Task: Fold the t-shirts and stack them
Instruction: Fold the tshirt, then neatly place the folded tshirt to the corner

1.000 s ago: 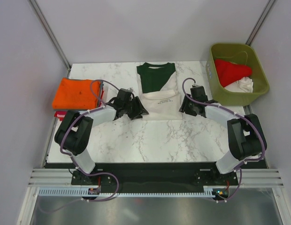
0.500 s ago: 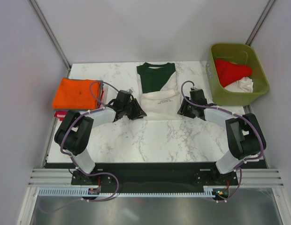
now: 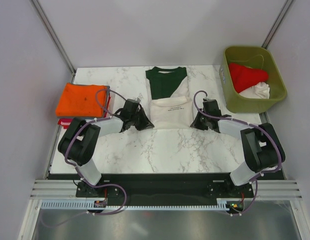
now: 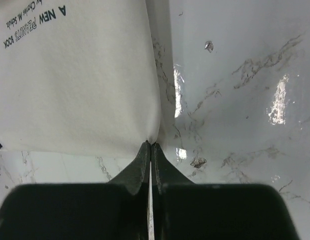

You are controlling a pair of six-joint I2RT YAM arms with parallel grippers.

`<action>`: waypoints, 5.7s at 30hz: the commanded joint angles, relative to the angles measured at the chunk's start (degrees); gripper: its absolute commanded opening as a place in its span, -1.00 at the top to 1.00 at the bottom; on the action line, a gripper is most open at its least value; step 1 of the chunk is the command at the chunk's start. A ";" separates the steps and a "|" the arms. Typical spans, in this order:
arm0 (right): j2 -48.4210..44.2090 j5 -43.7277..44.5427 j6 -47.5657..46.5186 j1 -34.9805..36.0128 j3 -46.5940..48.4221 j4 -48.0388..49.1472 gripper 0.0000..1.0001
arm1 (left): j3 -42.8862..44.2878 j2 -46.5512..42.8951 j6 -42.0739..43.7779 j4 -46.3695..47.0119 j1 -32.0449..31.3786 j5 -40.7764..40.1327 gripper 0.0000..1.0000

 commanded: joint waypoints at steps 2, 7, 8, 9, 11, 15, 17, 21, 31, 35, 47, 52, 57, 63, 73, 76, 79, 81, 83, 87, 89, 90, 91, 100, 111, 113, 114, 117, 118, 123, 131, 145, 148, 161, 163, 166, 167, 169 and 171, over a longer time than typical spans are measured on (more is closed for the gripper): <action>-4.11 -1.26 0.61 0.43 -1.84 1.03 1.00 | -2.62 -2.60 2.74 1.65 0.11 0.60 0.95; -11.93 -1.78 1.31 0.43 -7.02 -0.03 1.00 | -7.36 -5.24 3.89 1.56 0.11 0.77 0.95; -13.16 -2.40 1.31 0.43 -7.90 -0.29 1.00 | -8.24 -5.94 4.15 1.56 0.11 0.77 0.95; -15.26 -3.80 1.31 0.77 -9.65 -0.64 1.00 | -9.99 -7.26 4.33 1.56 0.11 0.77 0.95; -17.21 -4.16 1.31 1.39 -11.24 -1.61 1.00 | -12.11 -9.11 4.68 1.56 0.11 0.51 0.95; -23.61 -3.55 2.62 4.63 -16.07 -3.19 1.00 | -18.86 -14.73 4.68 1.74 0.02 0.07 0.95; -26.25 -2.58 3.59 5.43 -19.15 -3.54 1.00 | -20.90 -18.42 4.68 1.65 0.02 -0.10 0.95; -34.15 -2.23 5.00 6.57 -23.28 -5.82 0.40 | -24.51 -23.61 4.94 -0.01 -0.06 0.86 0.82; -37.61 -4.69 6.75 8.07 -25.49 -5.48 -0.08 | -25.48 -29.16 5.29 -4.06 -0.95 -0.19 -0.06; -35.68 -6.36 8.34 8.95 -25.49 -1.62 -0.08 | -24.07 -26.79 5.47 -3.80 -1.03 0.07 -0.07; -26.64 -5.74 10.89 10.80 -26.28 8.31 -0.04 | -23.46 -20.89 3.71 1.47 -1.03 -0.01 0.00; -23.28 -5.92 12.03 10.88 -26.36 11.92 0.04 | -22.58 -19.75 3.80 1.30 -1.03 -3.79 0.04; -21.09 -6.88 11.95 10.88 -25.66 13.06 0.23 | -21.26 -17.20 4.06 1.21 -1.03 -4.59 0.32; -20.38 -7.32 9.48 10.97 -22.32 8.94 1.00 | -20.99 -17.98 3.27 2.79 -1.03 -2.48 0.95; -31.17 -6.98 7.38 9.13 -11.87 -5.71 1.00 | -11.78 -29.75 4.68 -10.47 -0.95 -1.08 0.95; -35.56 -5.84 6.67 8.51 -7.66 -10.64 1.00 | -11.85 -33.01 3.89 -11.45 -1.03 1.21 0.95; -39.00 -4.95 6.67 8.51 -7.73 -13.64 1.00 | -14.65 -36.62 2.40 -11.80 -2.08 2.09 0.96; -39.80 -5.65 6.67 8.42 -9.92 -14.27 1.00 | -16.42 -38.38 1.17 -11.71 -3.05 1.48 0.95; -41.12 -5.92 6.84 8.51 -13.16 -14.79 1.00 | -18.97 -39.43 0.29 -11.62 -4.28 1.39 0.95; -46.29 -6.80 8.43 8.42 -16.87 -15.49 1.00 | -22.39 -43.73 -1.64 -11.88 -5.86 2.35 0.95; -49.90 -6.62 8.43 8.42 -16.96 -18.13 1.00 | -23.54 -47.60 -2.17 -13.37 -6.57 2.88 0.95; -50.95 -6.62 8.52 8.51 -16.87 -19.18 1.00 | -23.80 -48.74 -2.61 -14.08 -6.74 2.97 0.95; -52.79 -6.62 8.43 8.51 -16.87 -21.02 1.00 | -24.07 -50.75 -2.62 -14.87 -6.83 3.23 0.96; -52.48 -3.55 7.55 8.51 -10.21 -24.55 1.00 | -17.24 -49.73 -1.30 -17.95 -6.14 2.97 0.95; -32.00 4.45 0.96 6.41 5.27 -20.69 1.00 | -0.27 -30.32 2.83 -17.51 1.07 7.54 0.95; -26.99 4.02 -0.35 4.31 8.34 -19.72 1.00 | 1.93 -27.06 3.36 -17.25 3.44 8.68 0.95; -25.32 3.58 -0.62 3.51 9.40 -19.37 1.00 | 3.16 -25.57 3.71 -17.25 4.15 9.64 0.95; -17.77 2.43 -1.33 1.05 13.70 -17.70 1.00 | 9.83 -19.59 4.33 -17.07 7.05 11.31 0.95; -16.09 2.17 -1.50 0.08 16.41 -17.17 1.00 | 11.33 -16.88 4.41 -17.16 8.44 11.76 0.95; -2.84 -1.69 -0.28 -1.86 26.35 -15.94 1.00 | 22.91 -6.32 4.24 -17.95 12.32 15.96 0.95; 21.44 -4.08 1.92 -4.32 51.14 -15.76 0.33 | 48.49 20.20 1.25 -19.00 16.28 20.19 0.42; 19.79 1.37 -4.31 -4.50 37.80 -1.35 -0.58 | 53.72 25.78 11.53 -21.03 14.00 10.98 -0.66; 21.45 1.55 -4.58 -4.50 37.36 -2.05 -0.45 | 51.43 25.34 12.50 -21.03 13.38 8.86 -0.60; 30.15 1.02 -4.32 -4.50 40.78 -1.96 -0.35 | 51.78 31.14 13.03 -21.03 12.50 5.00 -0.61; 31.74 0.94 -4.32 -4.50 41.84 -1.96 -0.34 | 51.34 31.14 13.03 -21.03 12.41 2.89 -0.61; 33.23 0.76 -4.23 -4.50 42.37 -1.79 -0.33 | 50.72 31.14 13.73 -21.03 12.50 -0.01 -0.63; 33.67 0.67 -4.14 -4.50 42.37 -1.44 -0.33 | 50.81 31.31 13.91 -21.20 12.41 -1.23 -0.64; 34.11 0.41 -3.88 -4.50 42.37 -1.17 -0.25 | 51.34 32.01 13.82 -21.29 12.41 -1.60 -0.64; 34.38 0.06 -3.70 -4.50 42.37 -0.91 -0.18 | 52.57 33.68 13.47 -21.29 12.41 -1.25 -0.57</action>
